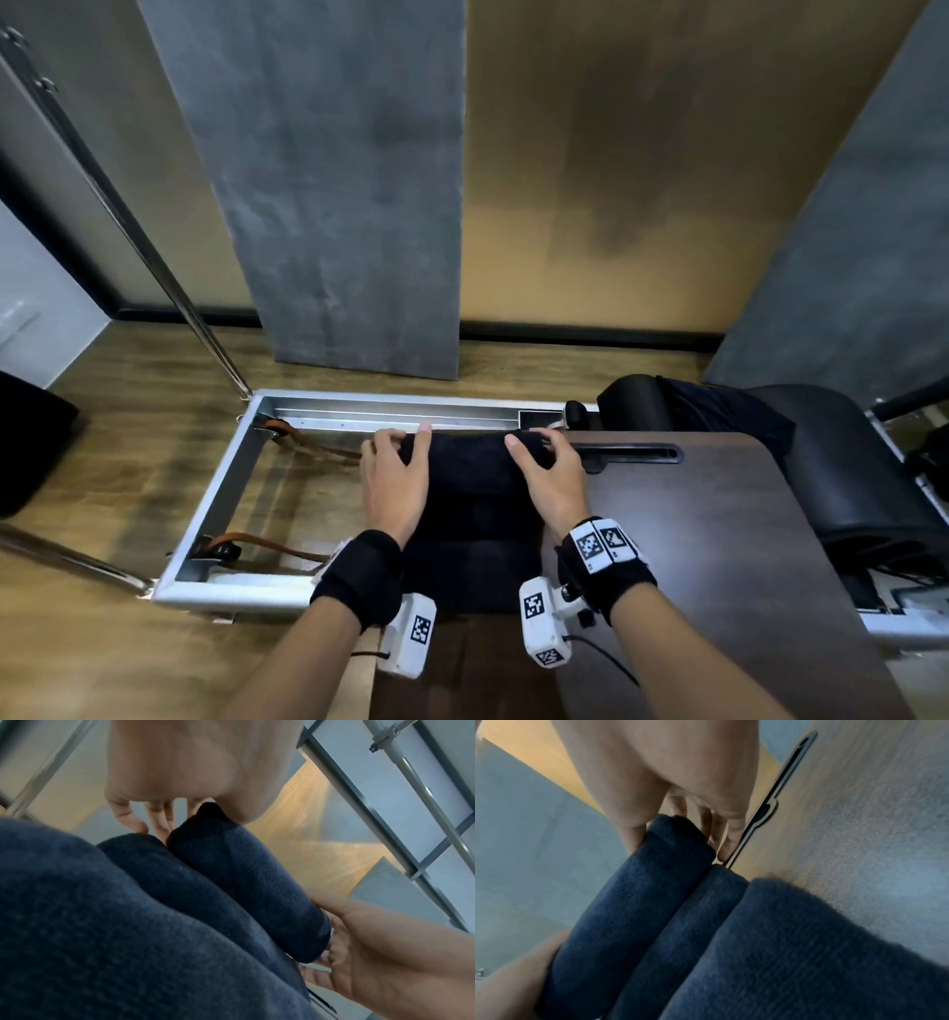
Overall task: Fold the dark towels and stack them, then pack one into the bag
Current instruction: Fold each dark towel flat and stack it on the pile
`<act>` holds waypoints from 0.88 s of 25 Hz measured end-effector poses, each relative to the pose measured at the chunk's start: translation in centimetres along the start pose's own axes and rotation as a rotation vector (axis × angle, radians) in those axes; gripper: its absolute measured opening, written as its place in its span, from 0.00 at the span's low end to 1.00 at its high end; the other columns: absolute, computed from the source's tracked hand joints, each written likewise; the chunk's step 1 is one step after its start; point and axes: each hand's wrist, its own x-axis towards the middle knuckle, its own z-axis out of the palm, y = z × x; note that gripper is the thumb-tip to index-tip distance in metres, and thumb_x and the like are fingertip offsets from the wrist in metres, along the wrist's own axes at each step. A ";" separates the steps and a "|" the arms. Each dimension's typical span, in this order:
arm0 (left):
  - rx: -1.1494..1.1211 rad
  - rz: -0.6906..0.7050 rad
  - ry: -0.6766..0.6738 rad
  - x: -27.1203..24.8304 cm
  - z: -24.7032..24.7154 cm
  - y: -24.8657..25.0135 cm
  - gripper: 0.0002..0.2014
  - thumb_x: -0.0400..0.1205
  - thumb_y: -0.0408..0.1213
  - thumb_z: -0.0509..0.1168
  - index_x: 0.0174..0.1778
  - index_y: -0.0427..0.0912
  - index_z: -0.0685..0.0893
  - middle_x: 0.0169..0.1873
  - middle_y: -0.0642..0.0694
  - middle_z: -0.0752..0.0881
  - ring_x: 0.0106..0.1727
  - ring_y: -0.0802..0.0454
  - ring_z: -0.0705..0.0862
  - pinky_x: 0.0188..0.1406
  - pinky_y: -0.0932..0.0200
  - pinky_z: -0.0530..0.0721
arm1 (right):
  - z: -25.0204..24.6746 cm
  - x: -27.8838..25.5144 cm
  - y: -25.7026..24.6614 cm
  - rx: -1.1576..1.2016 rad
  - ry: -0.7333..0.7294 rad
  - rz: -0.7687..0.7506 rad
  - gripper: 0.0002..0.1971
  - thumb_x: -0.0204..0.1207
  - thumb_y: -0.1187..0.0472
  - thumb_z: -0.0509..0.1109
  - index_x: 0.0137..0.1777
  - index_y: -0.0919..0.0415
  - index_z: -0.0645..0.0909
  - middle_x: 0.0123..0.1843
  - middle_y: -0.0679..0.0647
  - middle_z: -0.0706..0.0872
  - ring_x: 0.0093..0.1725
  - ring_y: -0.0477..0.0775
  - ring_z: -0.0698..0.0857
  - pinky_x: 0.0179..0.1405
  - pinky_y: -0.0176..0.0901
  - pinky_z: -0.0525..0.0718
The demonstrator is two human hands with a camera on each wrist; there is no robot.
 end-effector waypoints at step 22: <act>-0.254 0.026 -0.213 -2.8 -0.3 -1.8 0.33 0.90 0.60 0.60 0.90 0.50 0.62 0.84 0.48 0.75 0.84 0.47 0.73 0.86 0.44 0.70 | 0.4 -4.2 -0.9 0.180 -0.088 0.173 0.28 0.88 0.46 0.67 0.84 0.56 0.73 0.79 0.51 0.82 0.79 0.52 0.79 0.84 0.55 0.72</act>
